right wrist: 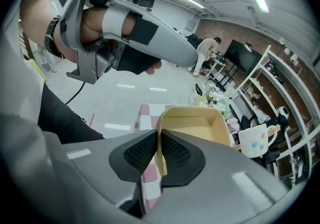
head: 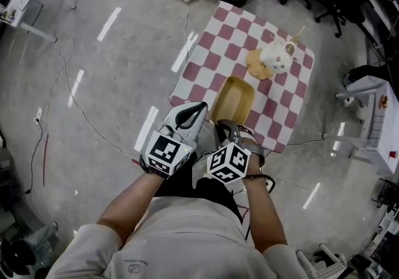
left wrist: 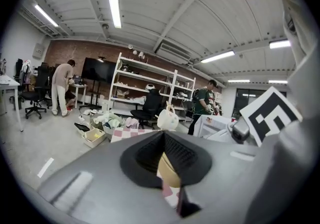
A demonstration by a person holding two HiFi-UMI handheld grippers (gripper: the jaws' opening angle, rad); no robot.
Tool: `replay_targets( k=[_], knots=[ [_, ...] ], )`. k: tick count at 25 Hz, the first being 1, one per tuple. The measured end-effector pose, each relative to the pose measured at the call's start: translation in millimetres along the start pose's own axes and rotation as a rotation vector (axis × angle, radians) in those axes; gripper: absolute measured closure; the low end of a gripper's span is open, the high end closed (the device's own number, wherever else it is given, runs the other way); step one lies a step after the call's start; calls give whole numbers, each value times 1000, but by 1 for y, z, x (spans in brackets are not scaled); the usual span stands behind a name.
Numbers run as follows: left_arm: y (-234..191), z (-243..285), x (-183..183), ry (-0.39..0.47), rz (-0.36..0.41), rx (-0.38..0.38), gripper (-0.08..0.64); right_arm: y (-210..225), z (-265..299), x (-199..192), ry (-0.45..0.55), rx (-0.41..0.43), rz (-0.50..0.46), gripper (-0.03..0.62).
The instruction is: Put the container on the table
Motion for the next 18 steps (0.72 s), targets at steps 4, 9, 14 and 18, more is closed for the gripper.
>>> replay_targets(
  k=[4,9,14,18],
  knots=[
    [-9,24,-25,-18,-3,-37,554,7,35,-10,-29,-12,10,554],
    [-17,48,-60,-47,-24,-65,554,12,78,-29,-63,-14,28,555],
    [-21,66,-90,-68,-37,-91,554,12,116,-48,-103,-21,14,554],
    [-25,76,-107,-80,-42,-99,554,13,138,-60,-118,-26,5,554]
  ],
)
Point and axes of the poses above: the fingertips, and each gripper's own axes: z forward along the fingers, y to its right, x out of its top, the point moved 5 cm from there along -z, backward along the fingers, and after that the axes turned 10 degrees about z, right-handed, at the moved point
